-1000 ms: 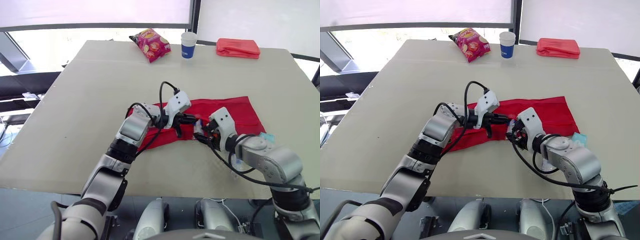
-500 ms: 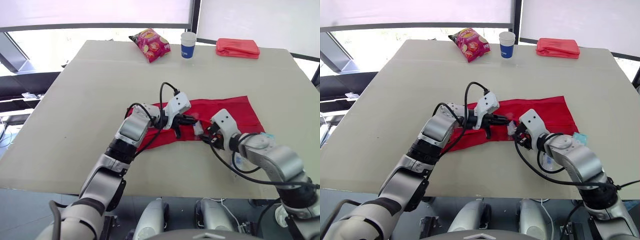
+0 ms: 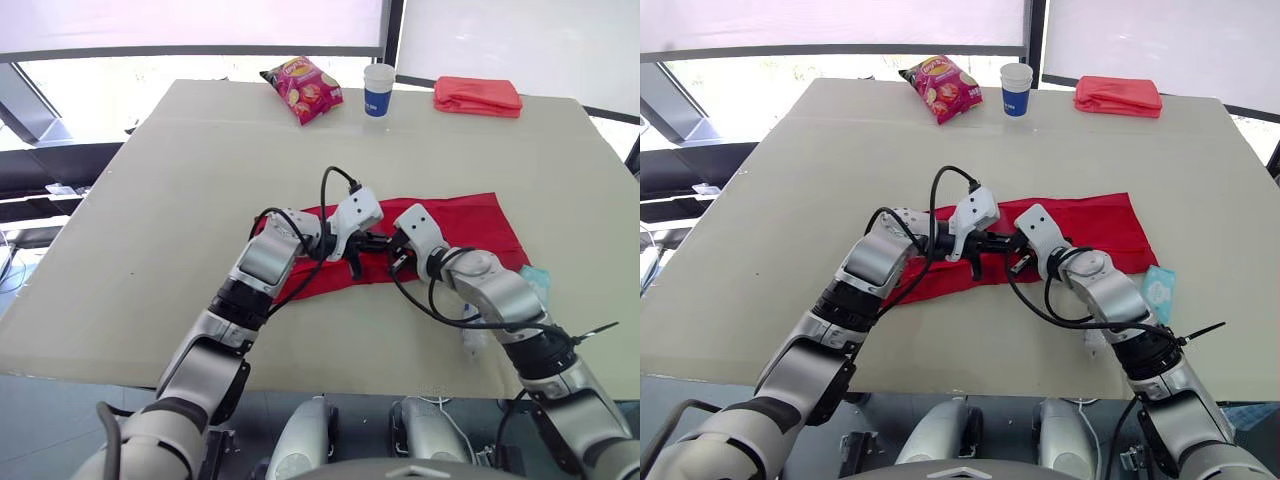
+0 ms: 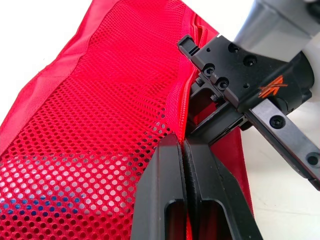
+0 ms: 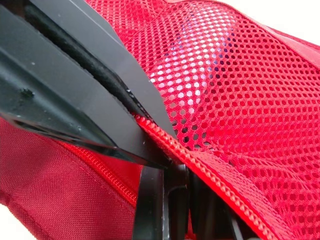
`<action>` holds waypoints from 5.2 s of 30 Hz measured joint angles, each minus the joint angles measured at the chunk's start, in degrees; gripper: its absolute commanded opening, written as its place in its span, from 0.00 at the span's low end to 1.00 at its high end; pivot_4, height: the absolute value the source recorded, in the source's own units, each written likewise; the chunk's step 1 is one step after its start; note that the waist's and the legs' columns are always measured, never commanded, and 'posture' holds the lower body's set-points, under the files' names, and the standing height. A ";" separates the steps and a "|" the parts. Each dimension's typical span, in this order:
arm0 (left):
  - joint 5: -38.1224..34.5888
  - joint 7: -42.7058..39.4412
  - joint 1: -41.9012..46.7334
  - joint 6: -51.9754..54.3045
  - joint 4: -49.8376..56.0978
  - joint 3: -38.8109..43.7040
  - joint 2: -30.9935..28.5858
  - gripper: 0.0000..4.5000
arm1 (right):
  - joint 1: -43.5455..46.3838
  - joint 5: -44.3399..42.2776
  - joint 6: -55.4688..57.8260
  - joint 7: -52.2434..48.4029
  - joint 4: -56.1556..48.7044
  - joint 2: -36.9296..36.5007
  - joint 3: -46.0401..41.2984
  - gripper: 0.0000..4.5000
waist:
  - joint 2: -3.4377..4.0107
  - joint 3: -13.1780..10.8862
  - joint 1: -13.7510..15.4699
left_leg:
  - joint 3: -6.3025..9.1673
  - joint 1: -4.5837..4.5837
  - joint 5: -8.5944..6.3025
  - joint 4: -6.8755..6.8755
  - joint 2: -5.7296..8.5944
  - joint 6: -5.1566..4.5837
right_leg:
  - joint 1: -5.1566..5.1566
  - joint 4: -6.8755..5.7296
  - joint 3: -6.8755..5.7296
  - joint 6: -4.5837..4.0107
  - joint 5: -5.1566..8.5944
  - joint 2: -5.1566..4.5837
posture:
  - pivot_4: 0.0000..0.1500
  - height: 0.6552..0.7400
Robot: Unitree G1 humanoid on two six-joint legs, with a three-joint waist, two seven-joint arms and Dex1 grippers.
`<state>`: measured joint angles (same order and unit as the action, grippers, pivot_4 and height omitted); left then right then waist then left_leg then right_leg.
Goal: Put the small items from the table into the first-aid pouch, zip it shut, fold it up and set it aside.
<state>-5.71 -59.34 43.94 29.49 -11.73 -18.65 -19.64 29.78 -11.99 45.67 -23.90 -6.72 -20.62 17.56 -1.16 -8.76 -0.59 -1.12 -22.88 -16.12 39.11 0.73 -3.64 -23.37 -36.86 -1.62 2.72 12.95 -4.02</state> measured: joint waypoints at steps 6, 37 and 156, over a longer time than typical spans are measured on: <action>0.83 0.64 -0.71 -2.84 -0.43 -0.55 -0.80 0.00 | -9.25 -11.09 9.28 -6.28 -17.64 -8.07 -13.88 0.56 | 0.01 -0.01 1.10 | 0.03 -0.08 -0.06 0.00 0.01 -0.10 | 0.01 0.10 0.00 0.00 0.00 -0.06 | 1.00 1.00; 2.52 -0.92 0.65 -14.12 -10.07 -1.03 -1.04 0.00 | -66.45 -36.36 10.04 -32.50 -42.03 -18.78 -75.03 0.98 | -0.06 0.01 1.66 | 0.23 0.02 -0.27 -0.02 -0.25 -0.38 | 0.31 0.42 -0.08 0.02 0.02 -0.38 | 1.00 1.00; 15.38 -10.65 16.91 -64.45 -46.36 -5.72 -8.11 0.00 | -42.91 -33.56 0.98 -20.79 -41.12 -23.22 -51.08 0.99 | -0.05 0.10 1.46 | 0.08 0.03 -0.26 0.04 0.03 -0.43 | 0.16 0.14 0.04 0.12 0.04 0.01 | 1.00 1.00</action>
<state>9.67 -69.99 60.85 -34.95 -58.09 -24.37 -27.75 -13.13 -45.55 46.66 -44.69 -47.84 -43.84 -33.52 -1.21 -8.65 0.86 -1.05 -22.85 -16.39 39.15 0.76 -4.08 -23.21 -36.72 -1.57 2.84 13.00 -4.01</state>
